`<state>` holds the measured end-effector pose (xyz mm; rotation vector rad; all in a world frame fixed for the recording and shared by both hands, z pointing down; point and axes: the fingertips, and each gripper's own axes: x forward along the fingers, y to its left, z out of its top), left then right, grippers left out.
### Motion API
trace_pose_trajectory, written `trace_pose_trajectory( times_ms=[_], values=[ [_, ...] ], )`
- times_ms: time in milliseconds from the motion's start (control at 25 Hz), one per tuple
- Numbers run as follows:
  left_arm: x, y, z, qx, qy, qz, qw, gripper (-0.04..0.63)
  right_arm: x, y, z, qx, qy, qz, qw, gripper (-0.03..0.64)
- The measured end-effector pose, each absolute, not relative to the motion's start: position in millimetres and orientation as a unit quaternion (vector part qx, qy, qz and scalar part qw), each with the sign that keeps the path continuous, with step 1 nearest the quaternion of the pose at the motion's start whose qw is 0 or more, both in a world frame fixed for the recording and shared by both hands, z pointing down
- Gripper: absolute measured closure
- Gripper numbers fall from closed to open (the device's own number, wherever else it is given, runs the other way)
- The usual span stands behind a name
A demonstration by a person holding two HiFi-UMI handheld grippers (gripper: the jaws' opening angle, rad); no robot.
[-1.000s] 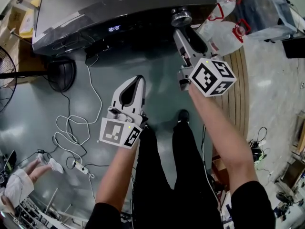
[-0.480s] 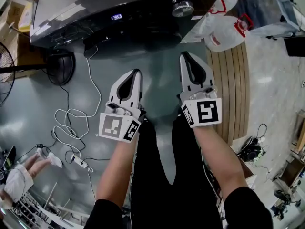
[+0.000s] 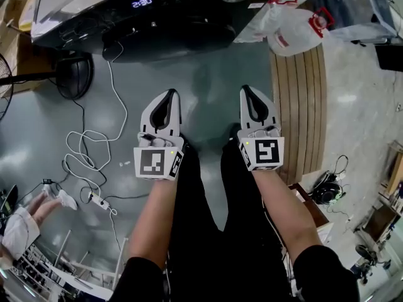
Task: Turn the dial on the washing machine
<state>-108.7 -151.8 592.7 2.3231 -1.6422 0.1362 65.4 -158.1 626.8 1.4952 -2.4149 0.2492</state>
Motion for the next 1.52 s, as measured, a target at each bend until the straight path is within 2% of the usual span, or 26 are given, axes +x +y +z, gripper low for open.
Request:
trace_pose_trajectory(
  times_ms=[280, 760, 1160, 1520],
  values=[
    [-94, -136, 571, 0.805, -0.574, 0.047, 0.144, 0.58, 85, -159, 588, 0.492, -0.858, 0.064, 0.136, 0.592],
    [-67, -92, 450, 0.8, -0.59, 0.059, 0.089, 0.58, 151, -161, 415, 0.434, -0.898, -0.006, 0.069, 0.595],
    [-97, -38, 325, 0.787, -0.61, 0.027, 0.082, 0.58, 182, -124, 292, 0.422, -0.906, 0.009, 0.044, 0.595],
    [-137, 45, 252, 0.803, -0.59, -0.025, 0.084, 0.58, 171, -32, 246, 0.436, -0.898, 0.017, 0.054, 0.595]
  ],
)
